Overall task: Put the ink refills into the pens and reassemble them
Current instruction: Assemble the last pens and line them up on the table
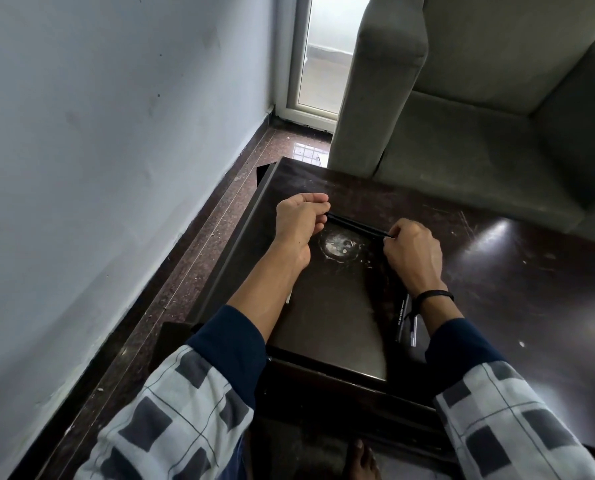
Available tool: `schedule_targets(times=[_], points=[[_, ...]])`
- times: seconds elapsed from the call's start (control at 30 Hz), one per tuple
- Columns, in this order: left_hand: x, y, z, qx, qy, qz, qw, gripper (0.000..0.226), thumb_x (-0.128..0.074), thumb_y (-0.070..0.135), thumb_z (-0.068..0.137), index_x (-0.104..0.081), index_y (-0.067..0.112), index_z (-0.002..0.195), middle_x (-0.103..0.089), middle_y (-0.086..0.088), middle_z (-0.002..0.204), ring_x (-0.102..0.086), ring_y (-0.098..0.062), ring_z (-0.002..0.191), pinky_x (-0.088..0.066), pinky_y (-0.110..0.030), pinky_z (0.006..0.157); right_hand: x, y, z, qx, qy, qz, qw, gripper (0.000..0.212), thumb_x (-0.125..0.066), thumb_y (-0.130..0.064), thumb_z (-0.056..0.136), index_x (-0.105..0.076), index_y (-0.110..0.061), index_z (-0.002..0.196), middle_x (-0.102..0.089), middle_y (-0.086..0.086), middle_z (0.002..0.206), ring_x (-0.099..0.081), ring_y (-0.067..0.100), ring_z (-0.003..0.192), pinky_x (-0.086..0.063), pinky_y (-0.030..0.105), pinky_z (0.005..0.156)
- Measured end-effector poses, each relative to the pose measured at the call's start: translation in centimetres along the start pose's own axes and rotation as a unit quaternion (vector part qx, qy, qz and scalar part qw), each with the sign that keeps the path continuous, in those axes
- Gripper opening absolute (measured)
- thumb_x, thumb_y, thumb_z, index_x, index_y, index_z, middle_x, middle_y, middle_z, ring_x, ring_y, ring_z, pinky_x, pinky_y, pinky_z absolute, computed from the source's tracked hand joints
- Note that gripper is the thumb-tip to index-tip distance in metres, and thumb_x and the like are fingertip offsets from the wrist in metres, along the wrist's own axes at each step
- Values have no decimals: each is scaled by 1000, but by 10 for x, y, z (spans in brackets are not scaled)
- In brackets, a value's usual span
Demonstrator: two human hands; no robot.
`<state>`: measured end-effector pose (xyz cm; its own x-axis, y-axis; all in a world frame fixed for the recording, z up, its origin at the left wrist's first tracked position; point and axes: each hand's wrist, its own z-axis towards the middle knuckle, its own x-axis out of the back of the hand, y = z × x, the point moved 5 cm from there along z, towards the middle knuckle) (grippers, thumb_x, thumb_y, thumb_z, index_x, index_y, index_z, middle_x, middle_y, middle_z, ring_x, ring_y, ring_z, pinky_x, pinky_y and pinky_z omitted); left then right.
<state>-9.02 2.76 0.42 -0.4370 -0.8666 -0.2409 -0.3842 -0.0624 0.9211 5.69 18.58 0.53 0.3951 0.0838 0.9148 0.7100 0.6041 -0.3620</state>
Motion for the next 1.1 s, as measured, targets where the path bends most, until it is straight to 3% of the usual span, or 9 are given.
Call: schedule_targets(times=[0.13,0.33,0.53,0.7,0.77,0.87,0.97,1.1], points=[[0,0,0,-1,1,0,1000,17,-66,0,91,-74,11,102,-73,-6,93,-64,-11,78,-55,-19,67,26,6,-25,-23,42,27,999,5,-64,-20,92,-67,-18,90,-69,1,89,-63,26,79,-49,35,68],[-2,-2,-2,-4,-4,13,1000,17,-66,1,92,-74,11,102,-73,-6,93,-64,-11,77,-55,-19,67,29,24,-65,-62,-69,-16,996,7,-71,-25,87,-67,-20,86,-69,4,87,-66,30,80,-49,33,68],[-3,-2,-1,1,-13,14,1000,16,-67,1,90,-74,14,94,-72,-5,88,-63,-9,72,-53,-18,62,15,13,-84,-51,-102,-26,993,7,-62,-13,87,-60,-18,92,-67,7,91,-60,30,76,-44,34,64],[-9,-3,-4,23,-68,50,996,15,-68,4,91,-75,12,101,-74,-5,92,-64,-12,75,-56,-21,68,16,-1,-88,-77,-97,84,989,22,-71,-24,85,-64,-25,106,-70,-3,93,-63,22,87,-47,34,76],[-14,-5,-7,37,-108,81,990,13,-70,7,91,-76,10,103,-75,-6,93,-66,-13,78,-58,-24,73,21,1,-85,-127,-95,224,962,24,-75,-20,86,-69,-21,109,-73,-4,89,-70,17,80,-54,34,76],[-25,-12,-16,67,-191,118,972,15,-73,14,92,-76,9,105,-77,-12,103,-70,-17,87,-62,-28,80,23,3,-85,-201,-114,434,871,16,-63,-5,94,-70,-10,108,-73,7,83,-72,19,63,-60,33,63],[-37,-20,-25,83,-253,143,953,22,-75,11,90,-75,2,110,-76,-15,104,-73,-18,90,-62,-28,79,21,0,-88,-237,-133,511,816,20,-53,-2,99,-70,-10,101,-65,9,79,-66,17,57,-55,27,54],[-42,-22,-29,72,-263,142,952,24,-74,1,88,-73,-1,112,-76,-10,97,-74,-13,87,-62,-26,76,19,-8,-87,-233,-160,547,788,23,-49,-6,103,-70,-7,110,-68,9,80,-65,17,60,-52,26,56]])
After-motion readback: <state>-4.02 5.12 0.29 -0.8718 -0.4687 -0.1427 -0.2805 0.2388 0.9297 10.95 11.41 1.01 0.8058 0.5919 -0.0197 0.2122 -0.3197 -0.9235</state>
